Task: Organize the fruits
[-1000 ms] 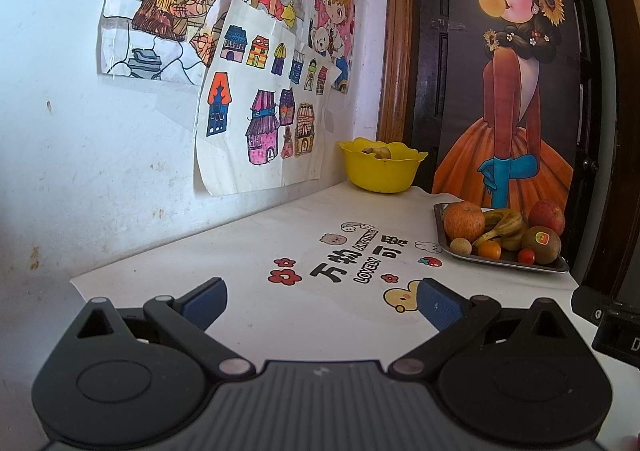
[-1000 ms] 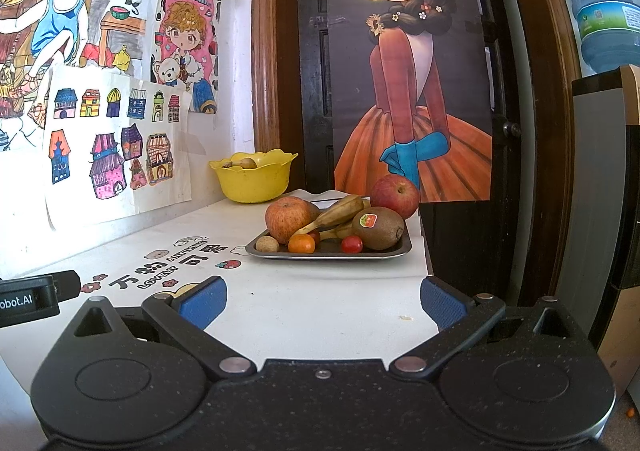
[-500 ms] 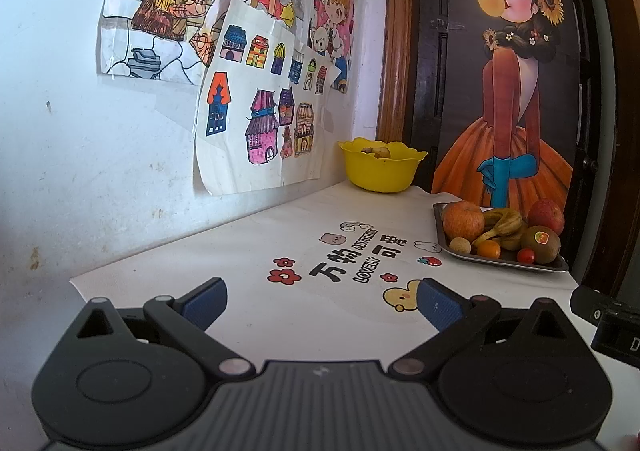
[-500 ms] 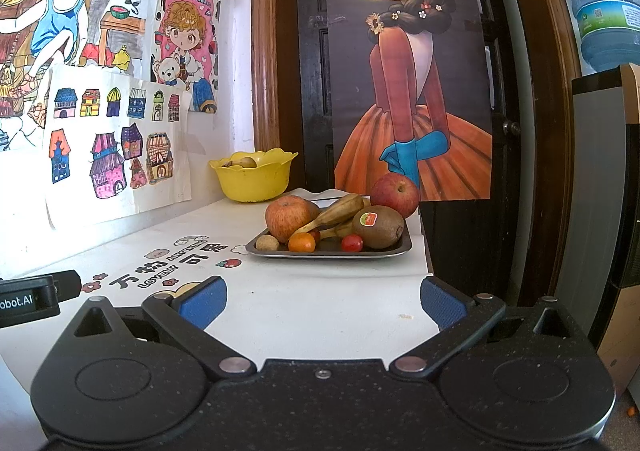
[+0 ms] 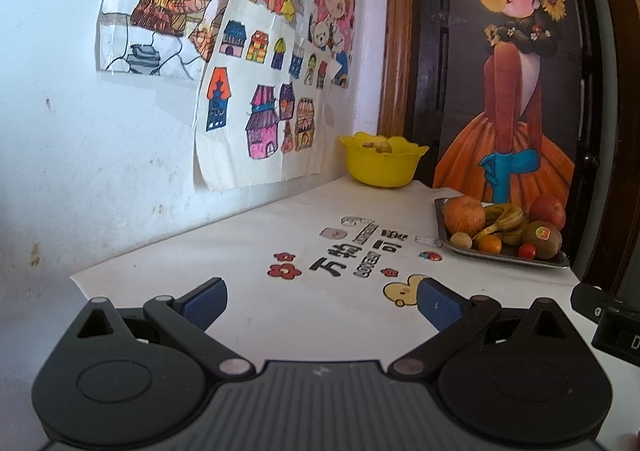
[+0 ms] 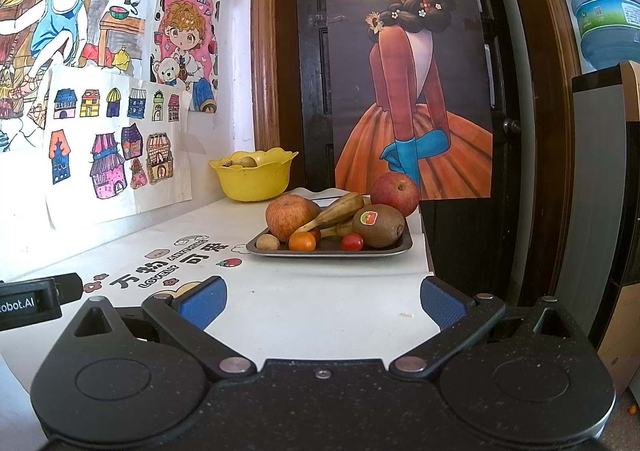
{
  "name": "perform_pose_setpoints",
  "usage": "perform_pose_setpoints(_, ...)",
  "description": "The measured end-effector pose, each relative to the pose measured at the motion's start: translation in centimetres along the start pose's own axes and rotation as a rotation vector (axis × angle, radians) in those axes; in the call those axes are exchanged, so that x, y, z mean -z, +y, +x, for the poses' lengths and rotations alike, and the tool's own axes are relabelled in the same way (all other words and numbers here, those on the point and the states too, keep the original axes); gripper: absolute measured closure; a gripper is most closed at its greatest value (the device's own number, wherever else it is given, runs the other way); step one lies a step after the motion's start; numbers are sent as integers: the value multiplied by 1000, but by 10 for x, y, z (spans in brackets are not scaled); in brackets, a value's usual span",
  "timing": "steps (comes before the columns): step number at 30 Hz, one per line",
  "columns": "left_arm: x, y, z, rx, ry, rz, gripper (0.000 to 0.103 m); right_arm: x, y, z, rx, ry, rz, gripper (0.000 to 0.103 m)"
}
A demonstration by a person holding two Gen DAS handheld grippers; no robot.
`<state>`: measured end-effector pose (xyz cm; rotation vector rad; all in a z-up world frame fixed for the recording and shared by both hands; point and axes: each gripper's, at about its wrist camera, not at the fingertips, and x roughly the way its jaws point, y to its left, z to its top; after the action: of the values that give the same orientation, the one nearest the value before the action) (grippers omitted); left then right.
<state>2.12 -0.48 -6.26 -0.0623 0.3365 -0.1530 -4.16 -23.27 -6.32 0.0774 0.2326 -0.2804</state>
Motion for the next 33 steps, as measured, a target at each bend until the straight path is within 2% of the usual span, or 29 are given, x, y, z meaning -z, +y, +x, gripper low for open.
perform_pose_setpoints(33, -1, 0, 0, 22, 11, 17, 0, 0, 1, 0, 2, 2, 2, 1)
